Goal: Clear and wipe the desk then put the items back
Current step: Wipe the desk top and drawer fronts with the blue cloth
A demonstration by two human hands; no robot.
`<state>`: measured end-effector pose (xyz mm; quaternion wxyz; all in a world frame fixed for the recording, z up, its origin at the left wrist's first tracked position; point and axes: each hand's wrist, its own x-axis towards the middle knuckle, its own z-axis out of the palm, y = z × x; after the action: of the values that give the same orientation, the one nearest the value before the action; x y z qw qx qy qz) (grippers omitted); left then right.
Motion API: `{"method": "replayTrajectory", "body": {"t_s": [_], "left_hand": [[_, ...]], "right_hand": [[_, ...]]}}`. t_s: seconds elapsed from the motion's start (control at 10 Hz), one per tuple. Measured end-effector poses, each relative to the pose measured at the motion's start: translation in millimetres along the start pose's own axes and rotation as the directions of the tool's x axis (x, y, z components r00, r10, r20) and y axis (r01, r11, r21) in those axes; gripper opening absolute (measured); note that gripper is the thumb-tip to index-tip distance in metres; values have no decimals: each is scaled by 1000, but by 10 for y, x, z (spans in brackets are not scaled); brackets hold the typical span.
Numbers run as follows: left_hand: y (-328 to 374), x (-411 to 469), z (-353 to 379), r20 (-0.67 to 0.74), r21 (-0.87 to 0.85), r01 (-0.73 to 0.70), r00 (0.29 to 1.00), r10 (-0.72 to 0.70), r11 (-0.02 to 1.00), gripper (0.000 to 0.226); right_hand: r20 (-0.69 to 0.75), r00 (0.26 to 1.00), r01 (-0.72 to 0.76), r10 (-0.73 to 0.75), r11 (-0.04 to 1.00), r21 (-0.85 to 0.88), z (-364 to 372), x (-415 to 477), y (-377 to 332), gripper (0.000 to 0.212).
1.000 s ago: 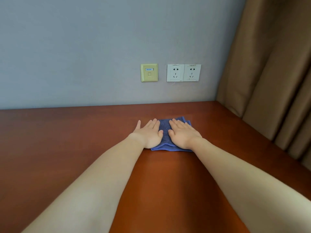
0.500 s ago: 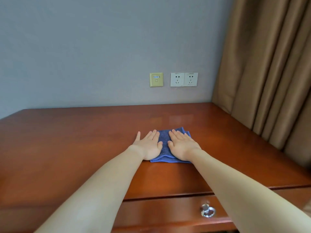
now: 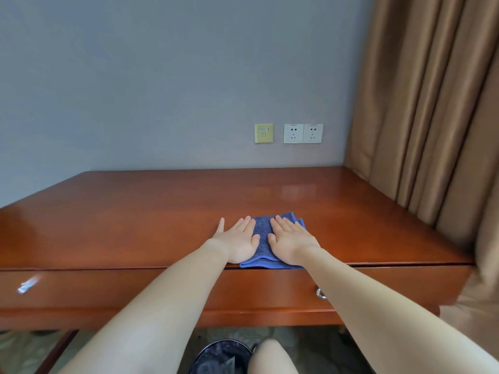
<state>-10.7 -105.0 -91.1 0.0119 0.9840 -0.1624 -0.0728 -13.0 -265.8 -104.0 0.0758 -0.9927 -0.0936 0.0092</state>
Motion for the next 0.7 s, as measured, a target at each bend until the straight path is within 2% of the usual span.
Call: {"method": "replayTrajectory", "body": {"t_s": [0.3,0.7], "left_hand": [[-99,-257,19,15,-14,2,1000,-2,1000,58],[-336,90,-35,11,-17,-15,1000,15,1000,59]], "right_hand": [[1,1000,11,-11,1000,13,48,-152,-185,59],[7,1000,24,-24,1000,-11,40,246,-208,59]]}}
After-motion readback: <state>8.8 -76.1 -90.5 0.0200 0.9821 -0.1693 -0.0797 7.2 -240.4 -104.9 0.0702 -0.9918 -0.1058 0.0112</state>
